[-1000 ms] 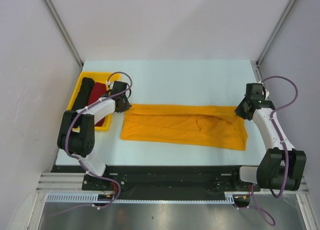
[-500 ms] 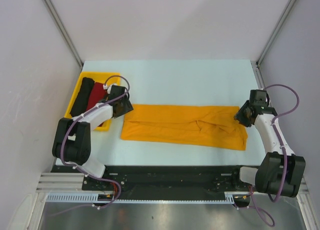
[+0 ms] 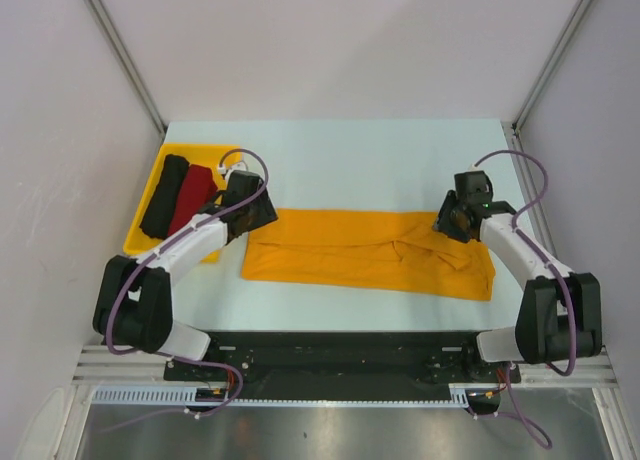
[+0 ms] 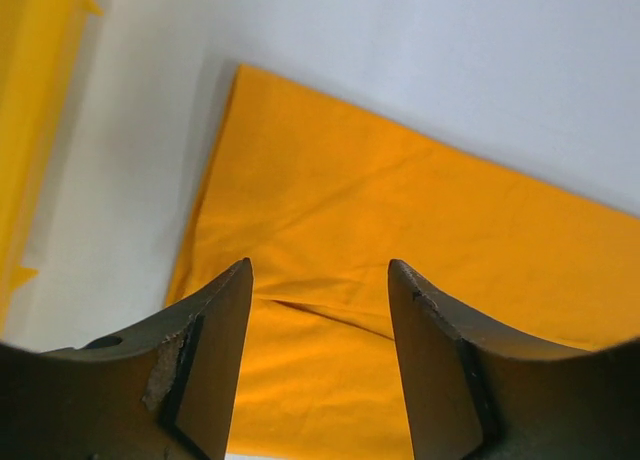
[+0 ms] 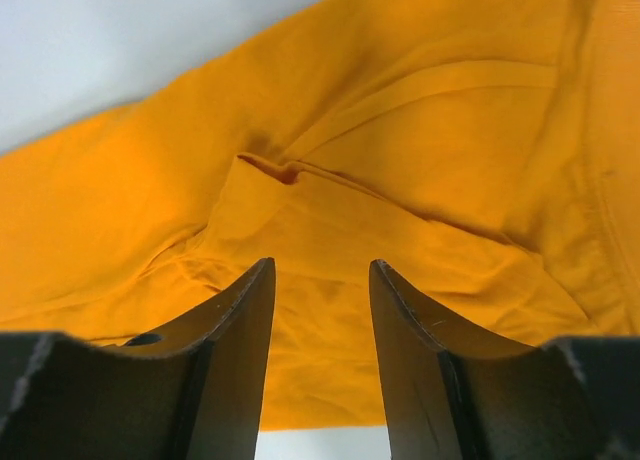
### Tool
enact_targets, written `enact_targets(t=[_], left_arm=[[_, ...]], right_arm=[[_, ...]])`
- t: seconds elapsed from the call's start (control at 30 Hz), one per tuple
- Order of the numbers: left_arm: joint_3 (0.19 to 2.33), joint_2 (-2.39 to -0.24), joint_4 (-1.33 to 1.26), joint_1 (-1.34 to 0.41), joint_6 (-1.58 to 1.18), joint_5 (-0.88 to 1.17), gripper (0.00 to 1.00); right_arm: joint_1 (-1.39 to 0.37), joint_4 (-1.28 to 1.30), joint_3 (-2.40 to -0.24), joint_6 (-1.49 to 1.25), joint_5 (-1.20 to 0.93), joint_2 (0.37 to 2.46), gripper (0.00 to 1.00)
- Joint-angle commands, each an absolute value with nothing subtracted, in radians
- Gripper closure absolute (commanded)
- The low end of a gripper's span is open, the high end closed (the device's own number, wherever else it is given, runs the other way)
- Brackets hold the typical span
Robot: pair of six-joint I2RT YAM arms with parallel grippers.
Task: Roll the t-shirts
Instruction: Fold the T-shirt at the center of the board.
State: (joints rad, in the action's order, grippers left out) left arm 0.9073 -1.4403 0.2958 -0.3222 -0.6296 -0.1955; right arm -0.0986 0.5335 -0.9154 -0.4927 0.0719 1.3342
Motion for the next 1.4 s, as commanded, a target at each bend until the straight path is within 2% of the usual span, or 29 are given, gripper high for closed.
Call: enact_targets(t=[0.0,0.23,0.47,0.57,0.67,0.77,0.87,0.97,1.23,1.33,1.37], left_arm=[[0.966,-1.46,0.29,-0.377,-0.644,-0.186,0.39],[0.982,-1.497,0.29,-0.422,-0.64,-0.186,0.4],[0.976,-1.509,0.281,-0.436,-0.64,-0.175,0.41],[0.965,-1.503,0.275,-0.437,-0.641,-0.169,0.41],[0.956,-1.496,0.272,-0.437,-0.641,-0.167,0.41],[0.946,-1.486,0.27,-0.439,-0.641,-0.169,0.41],[0.934,-1.471,0.264,-0.437,-0.641,-0.17,0.41],[0.922,-1.454,0.264,-0.439,-0.641,-0.163,0.41],[0.871,-1.404,0.25,-0.443,-0.646,-0.137,0.42],[0.861,-1.393,0.249,-0.445,-0.643,-0.121,0.41],[0.859,-1.393,0.247,-0.446,-0.64,-0.115,0.41]], right_arm=[[-0.146,0.408,-0.959,-0.439,0.127,1.407,0.52],[-0.183,0.31,-0.971,-0.399,0.169,1.482,0.44],[-0.207,0.262,-0.973,-0.379,0.15,1.557,0.45],[-0.216,0.265,-0.973,-0.383,0.138,1.568,0.53],[-0.239,0.285,-0.973,-0.387,0.146,1.569,0.67],[-0.244,0.323,-0.973,-0.4,0.14,1.554,0.88],[-0.259,0.36,-0.973,-0.406,0.117,1.529,0.95],[-0.293,0.416,-0.971,-0.433,0.117,1.503,0.98],[-0.492,0.503,-0.94,-0.552,0.199,1.422,0.97],[-0.518,0.518,-0.914,-0.581,0.221,1.385,0.84],[-0.523,0.525,-0.911,-0.584,0.222,1.368,0.74]])
